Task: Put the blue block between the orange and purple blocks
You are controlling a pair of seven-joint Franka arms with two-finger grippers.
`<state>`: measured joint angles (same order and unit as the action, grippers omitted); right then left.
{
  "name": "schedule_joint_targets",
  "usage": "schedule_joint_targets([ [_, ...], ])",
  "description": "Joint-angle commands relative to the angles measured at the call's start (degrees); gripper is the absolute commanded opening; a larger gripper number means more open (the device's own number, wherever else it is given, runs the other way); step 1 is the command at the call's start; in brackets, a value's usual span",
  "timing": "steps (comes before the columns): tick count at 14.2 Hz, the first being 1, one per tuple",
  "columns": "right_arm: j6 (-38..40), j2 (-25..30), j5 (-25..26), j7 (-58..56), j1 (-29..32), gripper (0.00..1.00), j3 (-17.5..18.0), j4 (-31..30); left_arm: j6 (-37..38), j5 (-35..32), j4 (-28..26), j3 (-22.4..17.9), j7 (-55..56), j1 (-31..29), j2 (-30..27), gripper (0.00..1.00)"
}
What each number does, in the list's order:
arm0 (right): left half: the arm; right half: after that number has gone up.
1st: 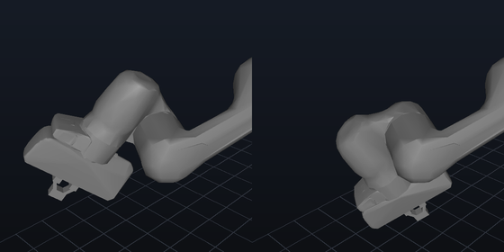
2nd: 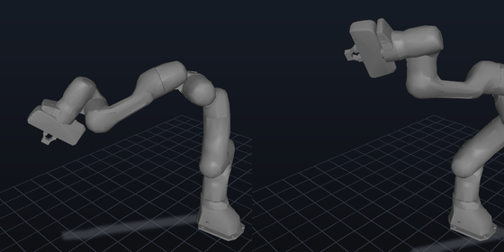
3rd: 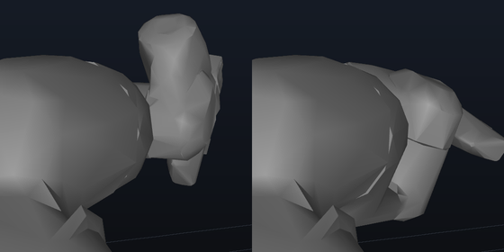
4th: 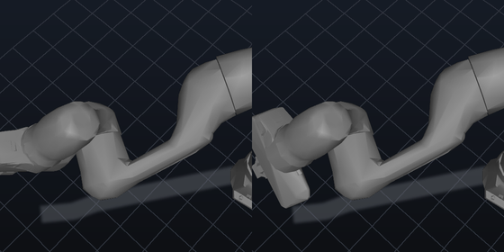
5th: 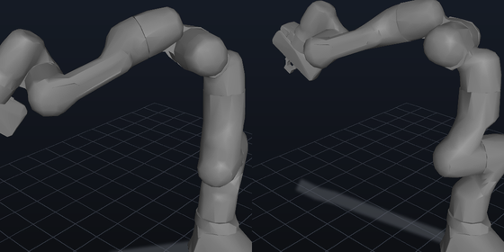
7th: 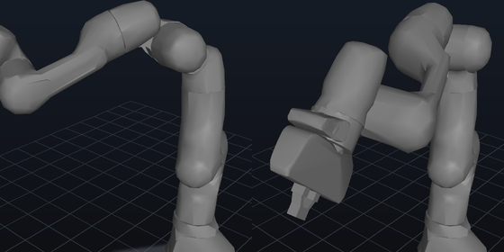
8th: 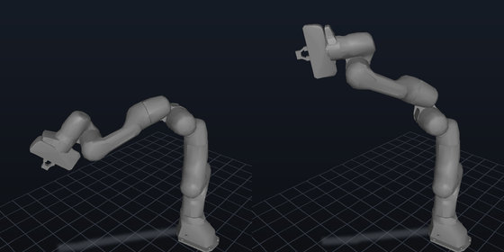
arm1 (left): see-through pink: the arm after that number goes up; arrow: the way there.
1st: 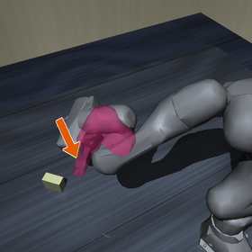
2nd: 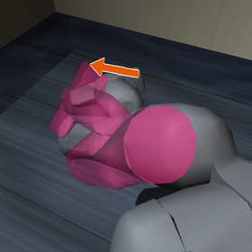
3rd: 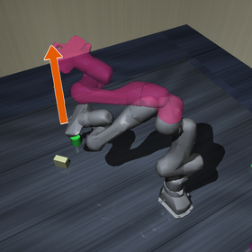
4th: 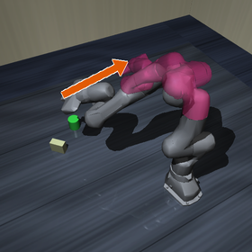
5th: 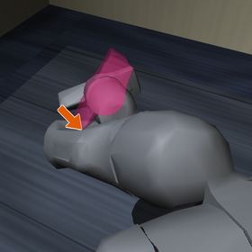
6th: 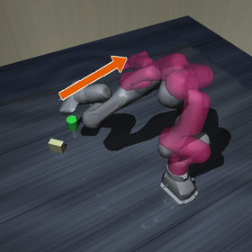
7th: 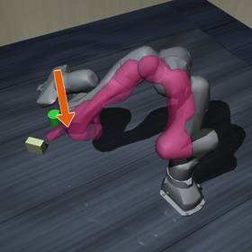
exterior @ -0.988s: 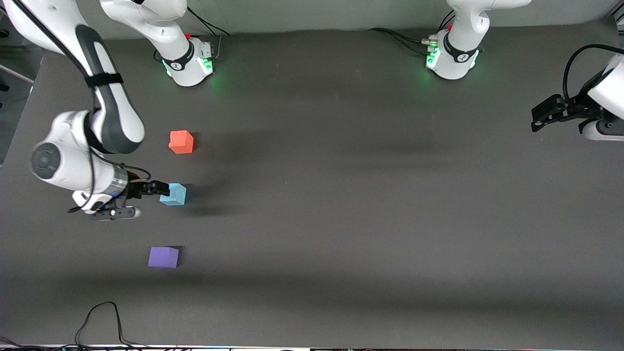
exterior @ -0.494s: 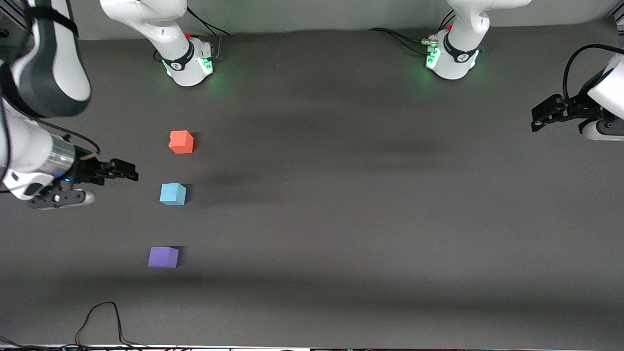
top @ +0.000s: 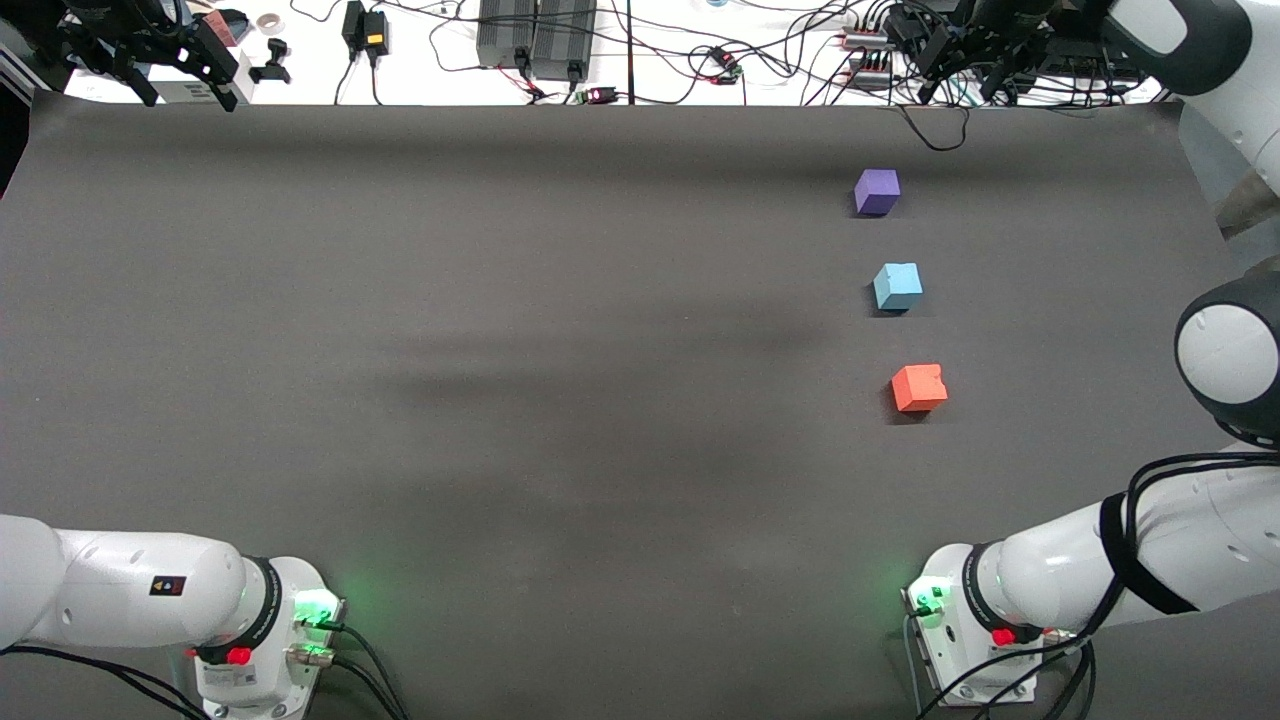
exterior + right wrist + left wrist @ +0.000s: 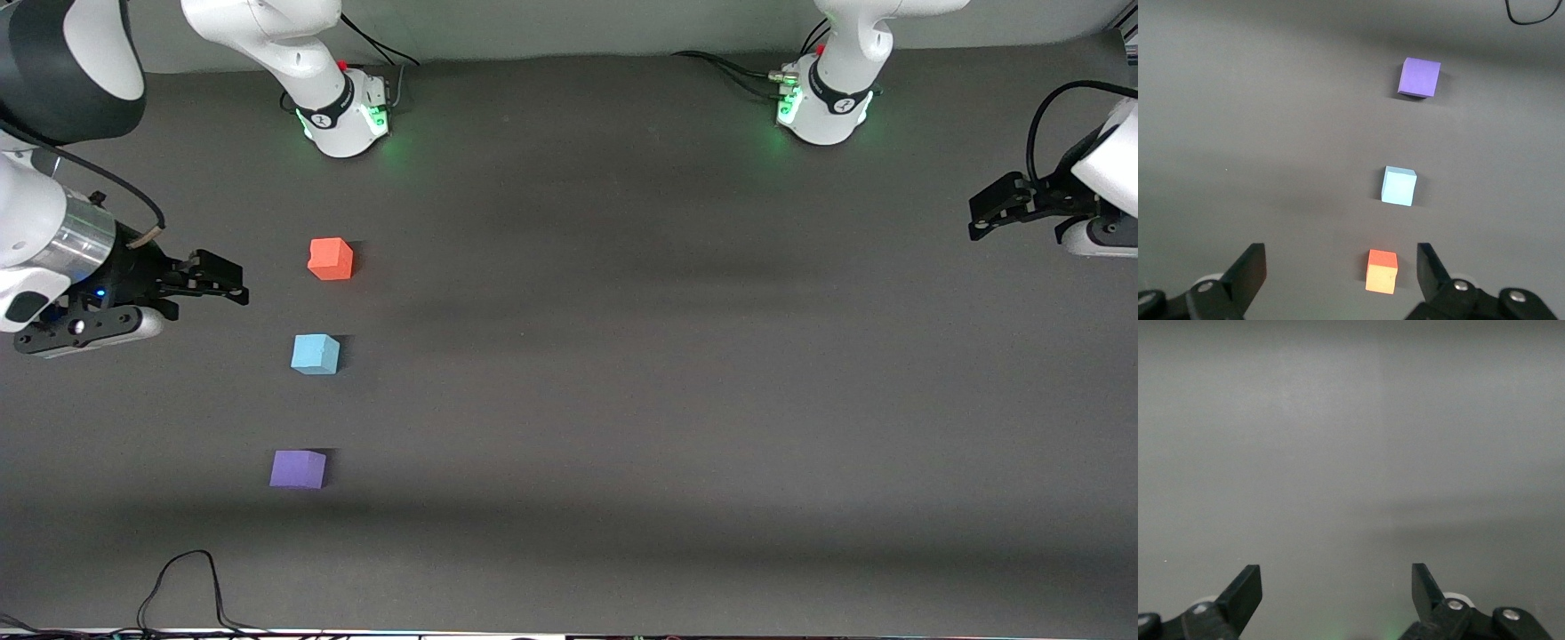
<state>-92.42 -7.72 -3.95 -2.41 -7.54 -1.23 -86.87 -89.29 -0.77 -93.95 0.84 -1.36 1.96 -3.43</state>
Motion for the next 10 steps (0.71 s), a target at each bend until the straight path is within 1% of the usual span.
schedule_joint_targets([
  [1,0.93,-0.1,0.88,0.83,-2.92,1.0,-3.43,0.56,0.43,0.24,-0.36,-0.4,-0.84,0.59,-0.87,1.0],
  [10,1.11,0.52,0.79,-0.05,-2.39,1.0,-3.61,0.21,0.52,0.24,-0.27,-0.4,-0.84,0.59,-0.87,1.0],
])
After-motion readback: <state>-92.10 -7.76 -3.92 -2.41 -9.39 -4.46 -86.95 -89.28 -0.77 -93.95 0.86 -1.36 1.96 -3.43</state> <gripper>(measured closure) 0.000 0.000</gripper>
